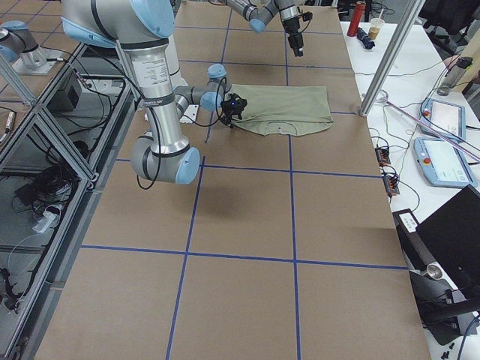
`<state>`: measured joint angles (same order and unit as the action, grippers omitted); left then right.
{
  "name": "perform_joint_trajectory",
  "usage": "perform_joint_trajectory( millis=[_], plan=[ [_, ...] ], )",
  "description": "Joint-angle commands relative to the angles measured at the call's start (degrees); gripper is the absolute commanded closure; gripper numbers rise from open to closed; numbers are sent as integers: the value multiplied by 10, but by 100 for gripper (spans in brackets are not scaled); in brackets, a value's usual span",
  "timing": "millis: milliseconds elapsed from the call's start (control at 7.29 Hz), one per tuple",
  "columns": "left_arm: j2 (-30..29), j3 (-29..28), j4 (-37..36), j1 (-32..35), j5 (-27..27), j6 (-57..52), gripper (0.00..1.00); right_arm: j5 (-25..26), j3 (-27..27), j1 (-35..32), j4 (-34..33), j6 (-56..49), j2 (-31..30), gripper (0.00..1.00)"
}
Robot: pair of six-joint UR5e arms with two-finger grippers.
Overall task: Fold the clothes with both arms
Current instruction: 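Move the right gripper to the shirt's near corner by the collar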
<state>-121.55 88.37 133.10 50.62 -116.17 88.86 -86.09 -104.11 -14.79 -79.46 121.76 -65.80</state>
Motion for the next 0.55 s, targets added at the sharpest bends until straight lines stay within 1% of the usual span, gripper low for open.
perform_joint_trajectory(
  millis=[0,137,411],
  plan=[
    [0,0,-1,0,1,0,35,0,-13,-2,-9,2,0,100],
    [0,0,-1,0,1,1,35,0,-21,1,-37,2,0,100],
    [1,0,-1,0,1,1,35,3,-19,5,-39,3,-3,100]
  ],
)
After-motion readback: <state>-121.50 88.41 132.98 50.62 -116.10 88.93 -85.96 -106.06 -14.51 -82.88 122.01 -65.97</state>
